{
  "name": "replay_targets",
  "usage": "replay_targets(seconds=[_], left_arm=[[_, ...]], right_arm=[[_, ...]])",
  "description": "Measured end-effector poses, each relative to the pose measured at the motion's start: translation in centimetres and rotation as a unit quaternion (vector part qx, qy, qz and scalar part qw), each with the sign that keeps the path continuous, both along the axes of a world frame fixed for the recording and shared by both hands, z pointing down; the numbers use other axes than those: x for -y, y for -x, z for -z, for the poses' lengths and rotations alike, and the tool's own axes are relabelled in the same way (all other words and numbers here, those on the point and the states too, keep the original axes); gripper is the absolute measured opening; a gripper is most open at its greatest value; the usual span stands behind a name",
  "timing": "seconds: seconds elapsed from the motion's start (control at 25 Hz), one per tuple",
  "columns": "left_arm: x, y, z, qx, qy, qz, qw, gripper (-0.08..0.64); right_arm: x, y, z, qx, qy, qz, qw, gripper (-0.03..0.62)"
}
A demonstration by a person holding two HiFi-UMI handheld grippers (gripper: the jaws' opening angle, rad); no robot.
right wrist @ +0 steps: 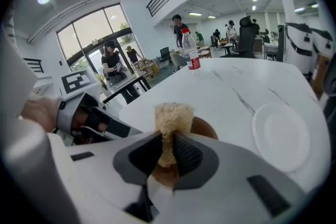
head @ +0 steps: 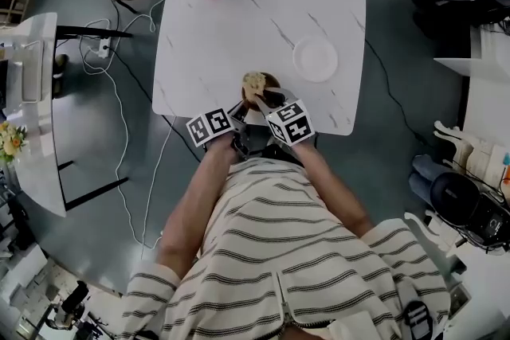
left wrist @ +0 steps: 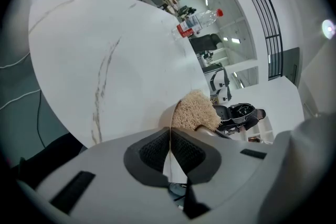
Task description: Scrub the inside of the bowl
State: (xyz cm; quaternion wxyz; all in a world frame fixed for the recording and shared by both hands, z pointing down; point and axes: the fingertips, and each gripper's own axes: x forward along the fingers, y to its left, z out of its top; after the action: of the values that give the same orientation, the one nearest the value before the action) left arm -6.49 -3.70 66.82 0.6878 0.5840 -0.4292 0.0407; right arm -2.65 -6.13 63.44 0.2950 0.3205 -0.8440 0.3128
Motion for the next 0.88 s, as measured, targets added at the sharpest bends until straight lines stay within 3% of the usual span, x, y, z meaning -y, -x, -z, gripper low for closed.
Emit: replay_targets(seconds=[0.28, 0.52, 0.88], left_arm=[[0.3, -0.2, 0.1, -0.008, -0.001, 0.007, 0.9999, 0.012], [0.2, -0.3, -0.1, -0.005, 0.003, 0.007, 1.0000, 0.011], [0.6, -0.2, 0.0, 0.001, -0.001, 0.013, 0.9999, 0.011]], right_arm=[[-0.7, -1.3, -0.2, 0.017, 0.046, 0.007, 0.999, 0.066], [-1.7, -1.8, -0.2, -0.001, 0.044, 0.029, 0.999, 0.066], [-1.5, -2.8, 0.3, -0.037, 0.021, 0.099, 0.994, 0.066]])
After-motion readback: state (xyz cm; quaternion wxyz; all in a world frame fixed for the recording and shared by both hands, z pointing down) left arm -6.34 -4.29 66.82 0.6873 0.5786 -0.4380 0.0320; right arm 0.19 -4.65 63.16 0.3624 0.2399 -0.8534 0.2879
